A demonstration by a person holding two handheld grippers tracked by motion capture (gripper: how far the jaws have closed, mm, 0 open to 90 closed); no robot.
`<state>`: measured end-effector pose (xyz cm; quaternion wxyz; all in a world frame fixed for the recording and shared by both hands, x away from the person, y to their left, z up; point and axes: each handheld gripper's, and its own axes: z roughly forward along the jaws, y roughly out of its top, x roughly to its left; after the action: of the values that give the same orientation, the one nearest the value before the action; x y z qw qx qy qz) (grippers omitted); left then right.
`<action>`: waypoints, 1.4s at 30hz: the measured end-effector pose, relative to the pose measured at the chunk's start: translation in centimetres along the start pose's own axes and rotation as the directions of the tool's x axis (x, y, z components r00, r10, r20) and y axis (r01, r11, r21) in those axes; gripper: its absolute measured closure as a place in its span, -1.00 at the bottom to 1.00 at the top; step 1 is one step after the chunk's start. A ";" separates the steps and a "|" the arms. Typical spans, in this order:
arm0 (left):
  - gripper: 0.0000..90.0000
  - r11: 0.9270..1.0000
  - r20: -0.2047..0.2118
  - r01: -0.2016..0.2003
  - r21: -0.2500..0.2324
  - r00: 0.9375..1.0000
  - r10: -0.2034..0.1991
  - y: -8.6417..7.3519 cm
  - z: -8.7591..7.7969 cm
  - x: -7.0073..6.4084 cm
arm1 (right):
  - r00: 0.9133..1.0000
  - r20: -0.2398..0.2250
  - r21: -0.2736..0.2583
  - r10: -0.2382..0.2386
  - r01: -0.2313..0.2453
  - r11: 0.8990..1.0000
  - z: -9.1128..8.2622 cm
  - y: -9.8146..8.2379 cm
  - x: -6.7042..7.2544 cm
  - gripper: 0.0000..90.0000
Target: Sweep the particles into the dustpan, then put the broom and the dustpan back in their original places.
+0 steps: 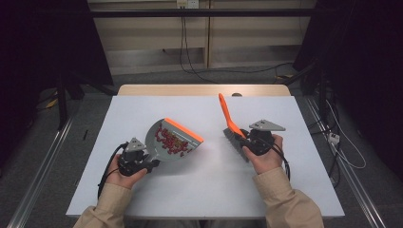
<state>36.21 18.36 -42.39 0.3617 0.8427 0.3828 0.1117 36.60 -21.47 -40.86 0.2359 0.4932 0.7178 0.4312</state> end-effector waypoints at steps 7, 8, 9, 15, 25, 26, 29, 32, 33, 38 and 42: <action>0.42 0.999 -0.014 0.034 -0.009 0.999 -0.035 -0.1 -0.2 0.5 | 1.000 0.009 -0.004 0.011 -0.011 1.000 -0.6 -0.2 -0.6 0.59; 0.42 0.999 -0.021 0.039 -0.011 0.999 -0.039 -0.1 -0.2 0.5 | 1.000 0.013 -0.007 0.013 -0.013 1.000 -0.7 -0.2 -0.8 0.59; 0.42 0.999 -0.020 0.045 -0.013 0.999 -0.045 -0.1 -0.3 0.6 | 1.000 0.015 -0.009 0.016 -0.016 1.000 -0.8 -0.2 -0.9 0.59; 0.42 0.998 -0.029 0.066 -0.016 0.997 -0.066 -0.1 -0.4 1.0 | 0.999 0.024 -0.011 0.024 -0.024 1.000 -1.3 -0.3 -1.5 0.59; 0.42 0.996 -0.057 0.093 -0.013 0.994 -0.094 -0.2 -0.5 1.6 | 0.999 0.042 -0.015 0.033 -0.032 0.999 -1.7 -0.6 -2.3 0.59; 0.42 0.995 -0.060 0.102 -0.015 0.993 -0.103 -0.2 -0.4 1.7 | 0.999 0.042 -0.015 0.034 -0.033 0.999 -1.8 -0.7 -2.4 0.59; 0.42 0.993 -0.067 0.119 -0.016 0.991 -0.120 -0.3 -0.4 1.9 | 0.998 0.047 -0.012 0.033 -0.032 0.999 -1.9 -0.7 -2.6 0.59; 0.42 0.991 -0.077 0.130 -0.014 0.988 -0.130 -0.3 -0.3 2.1 | 0.998 0.052 -0.013 0.040 -0.040 0.999 -2.0 -0.8 -2.9 0.59; 0.42 0.992 -0.081 0.129 -0.011 0.988 -0.129 -0.3 -0.3 2.3 | 0.998 0.057 -0.018 0.039 -0.038 0.999 -2.0 -0.8 -3.0 0.59; 0.42 0.988 -0.109 0.156 -0.006 0.982 -0.156 -0.4 0.0 2.7 | 0.997 0.069 -0.012 0.041 -0.040 0.999 -2.1 -1.0 -3.6 0.59; 0.42 0.984 -0.136 0.179 0.005 0.975 -0.176 -0.6 0.2 3.2 | 0.995 0.082 -0.011 0.049 -0.049 0.999 -2.3 -1.2 -4.1 0.59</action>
<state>38.16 20.83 -43.19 0.3361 0.7987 0.4812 0.1324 35.87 -26.23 -41.00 0.2567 0.5268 0.6932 0.4196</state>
